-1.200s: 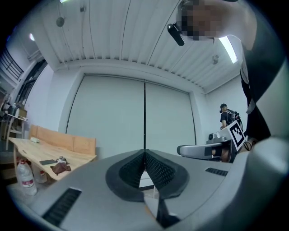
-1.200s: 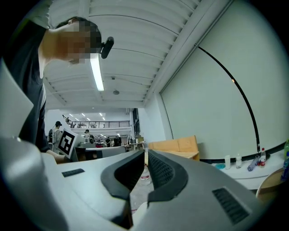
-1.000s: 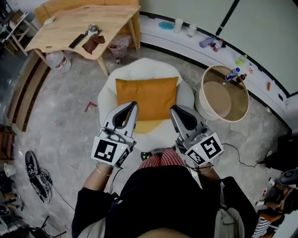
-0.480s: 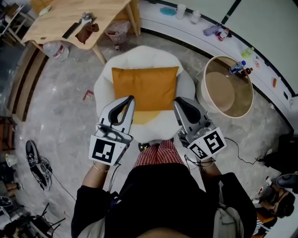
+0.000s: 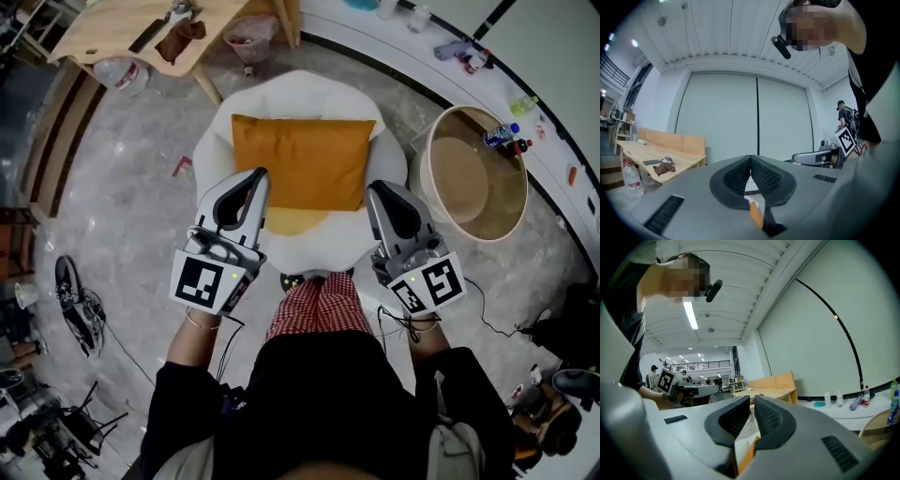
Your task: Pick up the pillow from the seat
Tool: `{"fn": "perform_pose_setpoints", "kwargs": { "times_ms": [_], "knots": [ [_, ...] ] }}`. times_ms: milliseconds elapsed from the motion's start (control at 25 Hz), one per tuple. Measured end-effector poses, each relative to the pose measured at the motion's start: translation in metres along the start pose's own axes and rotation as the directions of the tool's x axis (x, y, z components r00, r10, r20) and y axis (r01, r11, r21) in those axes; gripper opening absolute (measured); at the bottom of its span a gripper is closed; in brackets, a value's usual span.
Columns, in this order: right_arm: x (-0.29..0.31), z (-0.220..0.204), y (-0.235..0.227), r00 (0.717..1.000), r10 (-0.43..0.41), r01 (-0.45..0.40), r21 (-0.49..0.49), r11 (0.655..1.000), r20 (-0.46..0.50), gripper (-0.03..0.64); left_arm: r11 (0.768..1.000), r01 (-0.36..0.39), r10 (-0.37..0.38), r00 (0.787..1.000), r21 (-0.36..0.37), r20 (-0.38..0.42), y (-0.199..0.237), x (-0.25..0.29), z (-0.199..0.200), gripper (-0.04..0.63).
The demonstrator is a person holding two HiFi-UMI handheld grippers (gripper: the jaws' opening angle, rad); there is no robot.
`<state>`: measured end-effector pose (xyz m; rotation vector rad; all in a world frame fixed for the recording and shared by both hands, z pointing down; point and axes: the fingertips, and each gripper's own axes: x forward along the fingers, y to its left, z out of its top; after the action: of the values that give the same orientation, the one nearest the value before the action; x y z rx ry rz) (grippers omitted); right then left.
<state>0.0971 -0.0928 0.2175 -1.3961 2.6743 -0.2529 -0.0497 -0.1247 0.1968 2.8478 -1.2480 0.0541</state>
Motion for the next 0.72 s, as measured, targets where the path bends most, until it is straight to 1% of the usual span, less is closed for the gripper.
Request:
{"fn": "perform_pose_setpoints", "kwargs": {
  "times_ms": [240,360,440,600,640,720],
  "knots": [
    [0.006,-0.017,-0.015,1.000,-0.003,0.003,0.003,1.000,-0.029,0.023,1.000,-0.017,0.016,0.999,-0.019,-0.031,-0.001,0.011,-0.022,0.009],
    [0.006,-0.024,-0.024,0.999,-0.019,0.019,-0.004,1.000,-0.036,0.025,1.000,-0.020,0.020,1.000,-0.017,-0.024,-0.001,0.017,-0.026,0.009],
    [0.006,-0.031,-0.030,0.998,-0.035,0.035,-0.008,0.999,-0.043,0.025,1.000,-0.022,0.022,1.000,0.011,-0.014,-0.002,0.021,-0.029,0.009],
    [0.006,-0.048,-0.043,0.997,-0.054,0.054,0.005,0.999,-0.062,0.028,0.996,-0.024,0.025,1.000,0.090,-0.010,-0.002,0.026,-0.038,0.009],
    [0.006,-0.053,-0.045,0.996,-0.057,0.058,0.008,0.998,-0.066,0.031,0.995,-0.023,0.025,1.000,0.099,-0.015,-0.003,0.027,-0.042,0.009],
    [0.007,-0.062,-0.049,0.995,-0.064,0.065,0.012,0.998,-0.078,0.045,0.996,-0.023,0.025,0.999,0.088,-0.025,-0.003,0.028,-0.053,0.009]
  ]
}}
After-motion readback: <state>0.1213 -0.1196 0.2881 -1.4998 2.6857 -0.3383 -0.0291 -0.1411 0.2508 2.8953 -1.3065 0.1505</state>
